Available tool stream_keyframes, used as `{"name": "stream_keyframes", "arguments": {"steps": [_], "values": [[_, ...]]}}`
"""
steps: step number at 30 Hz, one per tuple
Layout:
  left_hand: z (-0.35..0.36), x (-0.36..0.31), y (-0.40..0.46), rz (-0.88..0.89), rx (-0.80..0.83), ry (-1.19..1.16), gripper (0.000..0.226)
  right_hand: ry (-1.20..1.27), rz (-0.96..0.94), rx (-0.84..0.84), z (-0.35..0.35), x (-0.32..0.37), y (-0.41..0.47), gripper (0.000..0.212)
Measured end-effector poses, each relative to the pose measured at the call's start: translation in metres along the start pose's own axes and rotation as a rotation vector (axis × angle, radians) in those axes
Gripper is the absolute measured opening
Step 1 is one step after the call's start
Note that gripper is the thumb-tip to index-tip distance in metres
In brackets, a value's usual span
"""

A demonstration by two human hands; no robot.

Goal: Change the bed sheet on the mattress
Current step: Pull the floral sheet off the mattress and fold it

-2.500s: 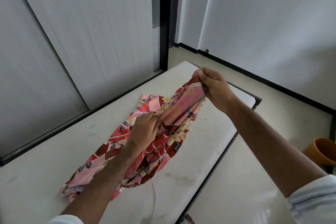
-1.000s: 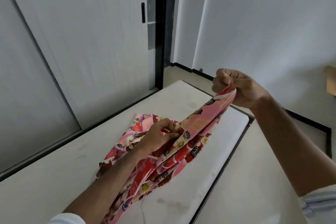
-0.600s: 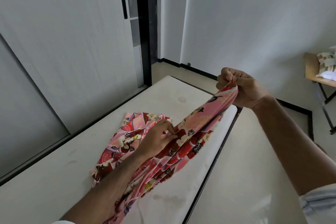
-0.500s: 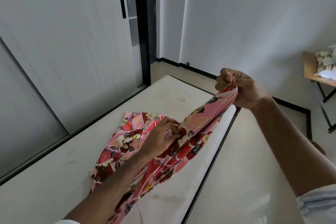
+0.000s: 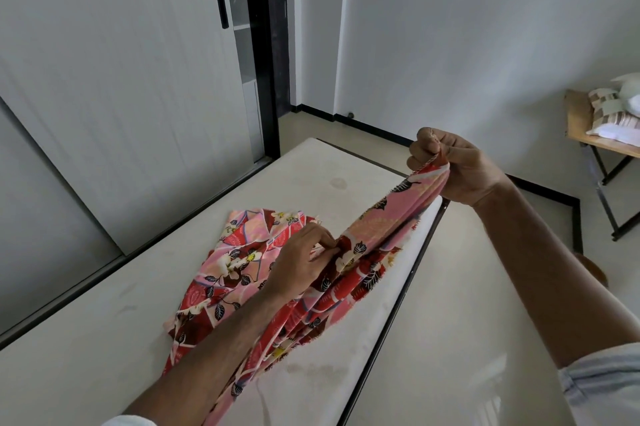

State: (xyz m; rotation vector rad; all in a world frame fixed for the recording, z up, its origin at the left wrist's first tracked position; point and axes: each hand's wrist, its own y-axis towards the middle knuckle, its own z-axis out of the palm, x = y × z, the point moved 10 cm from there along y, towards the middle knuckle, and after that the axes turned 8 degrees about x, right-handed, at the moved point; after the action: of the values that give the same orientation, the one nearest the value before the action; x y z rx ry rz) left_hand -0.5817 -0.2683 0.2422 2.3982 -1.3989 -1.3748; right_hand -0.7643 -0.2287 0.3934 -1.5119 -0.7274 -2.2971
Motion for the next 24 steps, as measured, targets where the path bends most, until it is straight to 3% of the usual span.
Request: {"name": "stream_keyframes", "arguments": {"steps": [11,15,19,24], "values": [[0.008,0.016,0.003,-0.161,0.009,-0.102,0.011,-0.028,-0.014,-0.001,0.002,0.004,0.005,0.018],[-0.010,0.016,-0.002,-0.119,-0.095,-0.041,0.007,-0.062,-0.026,-0.062,-0.007,0.007,0.000,0.017],[-0.030,0.006,-0.008,-0.019,-0.167,0.085,0.015,-0.099,-0.020,-0.166,-0.021,0.008,-0.005,0.036],[-0.055,-0.012,-0.009,0.110,-0.187,0.216,0.021,-0.128,-0.028,-0.284,-0.038,0.010,-0.008,0.028]]}}
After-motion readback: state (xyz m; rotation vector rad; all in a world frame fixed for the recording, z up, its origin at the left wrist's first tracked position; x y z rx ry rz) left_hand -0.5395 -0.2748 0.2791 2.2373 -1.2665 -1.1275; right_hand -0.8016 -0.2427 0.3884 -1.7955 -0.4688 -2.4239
